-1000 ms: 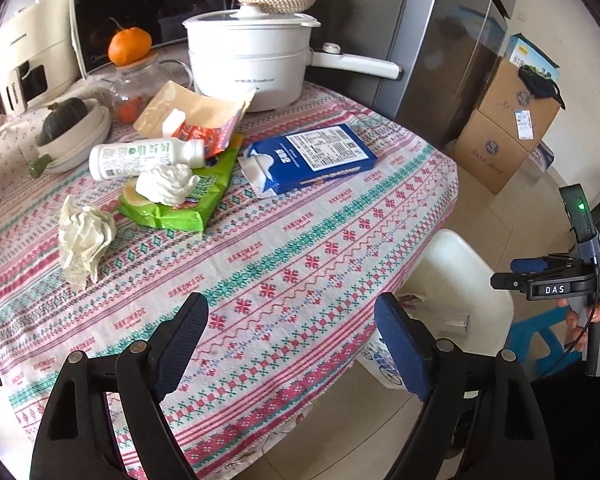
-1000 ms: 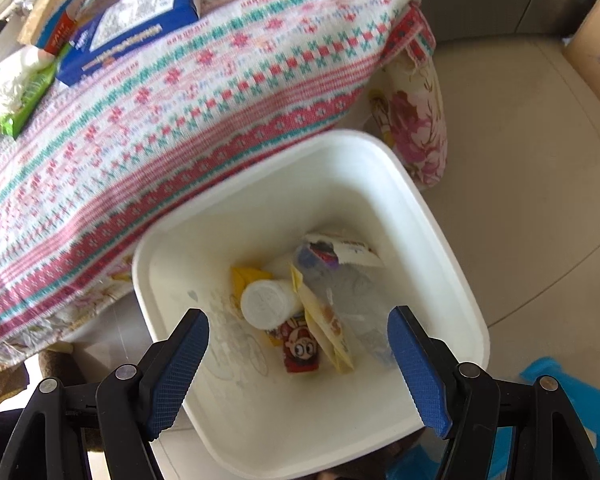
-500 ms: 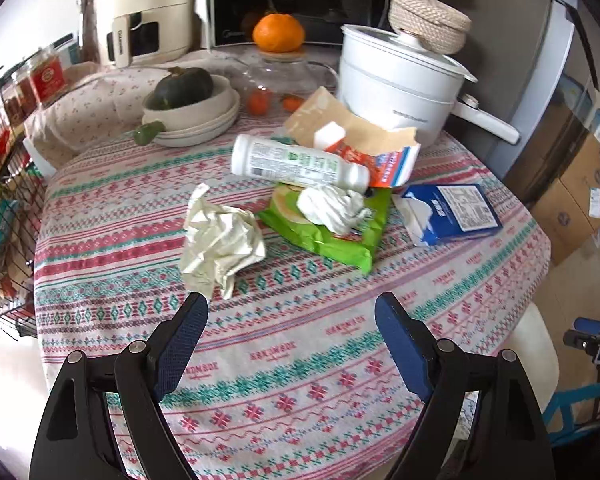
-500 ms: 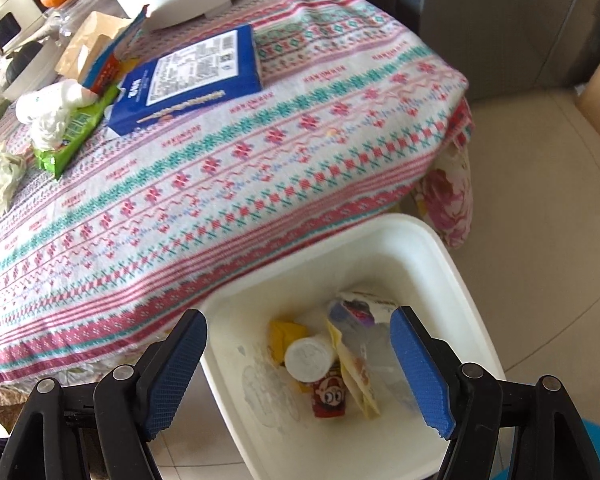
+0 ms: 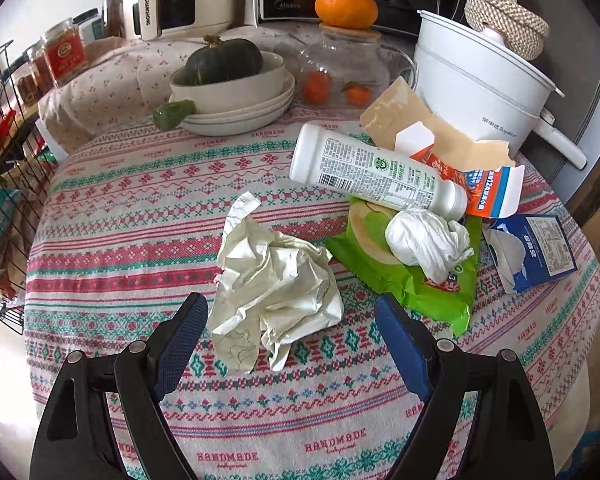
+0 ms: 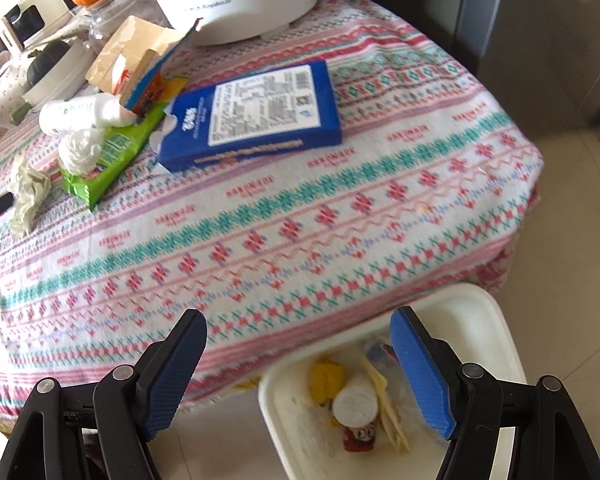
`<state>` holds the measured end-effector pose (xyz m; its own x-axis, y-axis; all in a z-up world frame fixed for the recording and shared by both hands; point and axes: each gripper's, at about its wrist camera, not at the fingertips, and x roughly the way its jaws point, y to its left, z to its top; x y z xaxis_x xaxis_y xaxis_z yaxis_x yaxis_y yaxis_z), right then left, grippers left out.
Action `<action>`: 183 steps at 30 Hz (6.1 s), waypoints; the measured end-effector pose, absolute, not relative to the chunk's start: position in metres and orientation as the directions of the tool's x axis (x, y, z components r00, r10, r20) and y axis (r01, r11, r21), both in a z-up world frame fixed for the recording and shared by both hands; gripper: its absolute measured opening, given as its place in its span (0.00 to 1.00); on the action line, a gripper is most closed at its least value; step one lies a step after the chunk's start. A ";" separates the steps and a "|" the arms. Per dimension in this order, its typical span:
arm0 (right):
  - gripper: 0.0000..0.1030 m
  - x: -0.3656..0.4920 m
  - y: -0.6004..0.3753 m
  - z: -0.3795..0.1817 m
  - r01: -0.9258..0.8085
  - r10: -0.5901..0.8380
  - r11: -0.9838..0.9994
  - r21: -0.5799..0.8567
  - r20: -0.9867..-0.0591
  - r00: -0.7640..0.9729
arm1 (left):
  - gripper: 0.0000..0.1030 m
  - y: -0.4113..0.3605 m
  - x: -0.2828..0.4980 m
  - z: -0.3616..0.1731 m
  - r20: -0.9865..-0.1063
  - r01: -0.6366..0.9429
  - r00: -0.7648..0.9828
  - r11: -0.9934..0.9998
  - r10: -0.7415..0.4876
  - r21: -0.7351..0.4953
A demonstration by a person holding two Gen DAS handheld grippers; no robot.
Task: Collect trash
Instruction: 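Move both grippers back over the table toward the crumpled tissues, then grasp the large crumpled tissue with the left gripper while the right gripper grasps the white tissue, then carry both tissues over the bin and open both grippers to drop them, then move both grippers back over the table toward the remaining items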
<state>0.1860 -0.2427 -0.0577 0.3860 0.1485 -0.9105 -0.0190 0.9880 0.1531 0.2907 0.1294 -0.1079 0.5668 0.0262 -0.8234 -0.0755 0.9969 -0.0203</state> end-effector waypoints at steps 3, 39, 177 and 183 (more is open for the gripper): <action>0.77 0.196 -0.227 -0.057 -0.035 0.168 0.985 0.168 -0.906 0.388 | 0.84 0.132 0.302 -0.117 -0.830 -0.112 0.556 0.993 0.038 -0.030; 0.71 0.313 -0.038 -0.094 -0.249 0.361 0.929 0.272 -0.811 0.461 | 0.25 0.209 0.223 -0.045 -0.783 -0.084 0.619 0.987 -0.058 -0.139; 0.69 0.131 -0.345 -0.085 0.211 0.113 0.958 0.195 -0.931 0.348 | 0.75 0.019 0.169 -0.056 -0.827 0.277 0.515 0.957 -0.223 -0.085; 0.72 0.140 -0.325 -0.070 0.163 0.130 0.965 0.206 -0.913 0.387 | 0.75 0.044 0.188 -0.071 -0.847 0.211 0.498 0.973 -0.186 -0.089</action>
